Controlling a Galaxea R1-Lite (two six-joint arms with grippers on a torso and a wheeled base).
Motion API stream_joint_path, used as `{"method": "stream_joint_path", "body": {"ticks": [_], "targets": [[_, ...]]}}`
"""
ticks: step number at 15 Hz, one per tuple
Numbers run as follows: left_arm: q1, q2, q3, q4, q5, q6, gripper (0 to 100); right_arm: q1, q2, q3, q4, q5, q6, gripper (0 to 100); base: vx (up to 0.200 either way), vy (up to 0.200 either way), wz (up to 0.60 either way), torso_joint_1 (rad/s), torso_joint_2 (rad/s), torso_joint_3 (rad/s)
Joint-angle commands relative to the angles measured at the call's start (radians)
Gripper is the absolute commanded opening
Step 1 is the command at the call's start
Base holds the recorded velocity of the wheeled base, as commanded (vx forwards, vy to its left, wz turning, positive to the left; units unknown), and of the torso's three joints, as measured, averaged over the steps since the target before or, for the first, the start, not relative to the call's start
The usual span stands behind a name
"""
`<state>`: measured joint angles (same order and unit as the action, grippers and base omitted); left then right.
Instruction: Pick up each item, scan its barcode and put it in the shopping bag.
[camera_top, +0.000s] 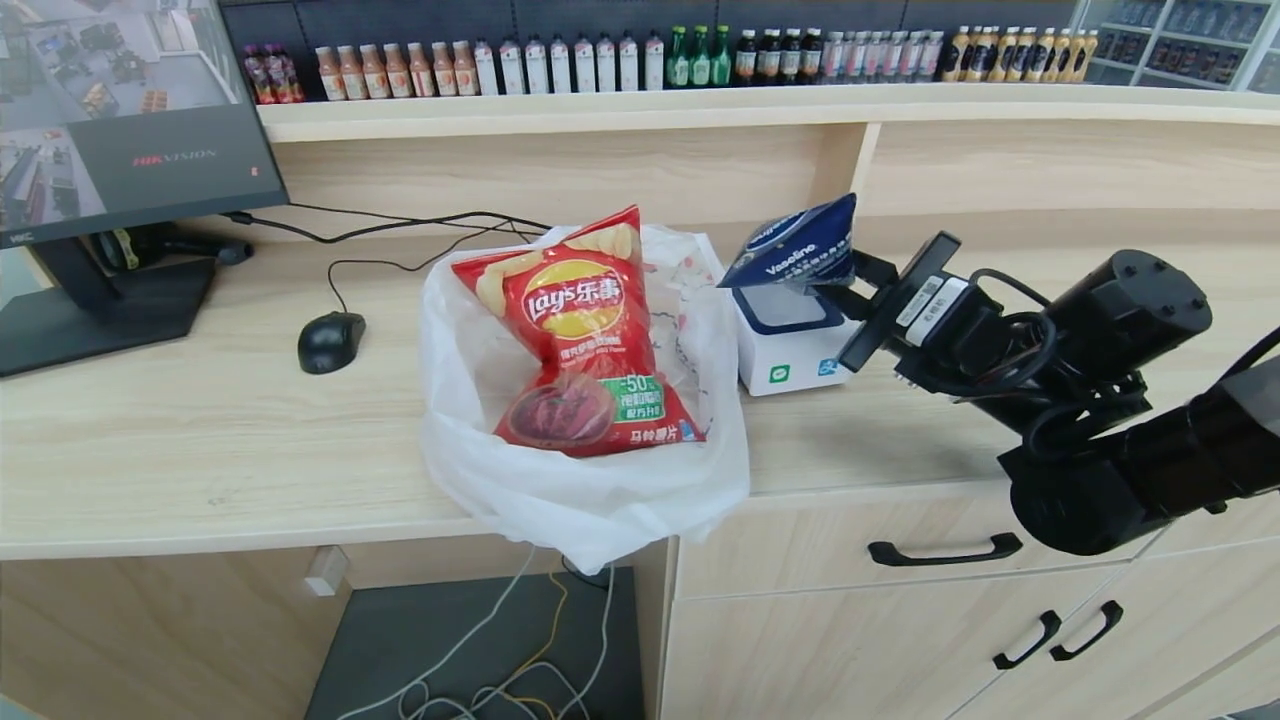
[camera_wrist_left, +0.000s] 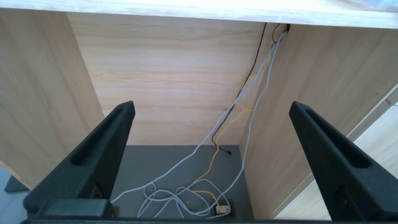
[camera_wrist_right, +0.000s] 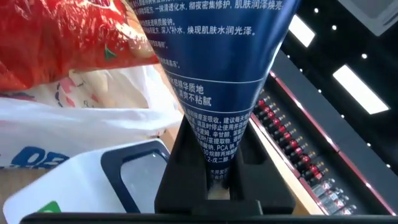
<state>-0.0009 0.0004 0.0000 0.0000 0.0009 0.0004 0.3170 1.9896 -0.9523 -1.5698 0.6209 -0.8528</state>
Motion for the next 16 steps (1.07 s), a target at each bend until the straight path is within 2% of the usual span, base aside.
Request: {"method": "stream_joint_path", "body": {"ticks": [1,16], "targets": [[0.001,0.000,0.000,0.000,0.001,0.000,100,0.004,0.014,0.004,-0.001,0.003,-0.002,0,0.000,0.000,0.00,0.000,0.00,0.000],[0.001,0.000,0.000,0.000,0.001,0.000,100,0.013,0.028,-0.002,-0.001,0.002,0.000,0,0.000,0.000,0.00,0.000,0.00,0.000]]}}
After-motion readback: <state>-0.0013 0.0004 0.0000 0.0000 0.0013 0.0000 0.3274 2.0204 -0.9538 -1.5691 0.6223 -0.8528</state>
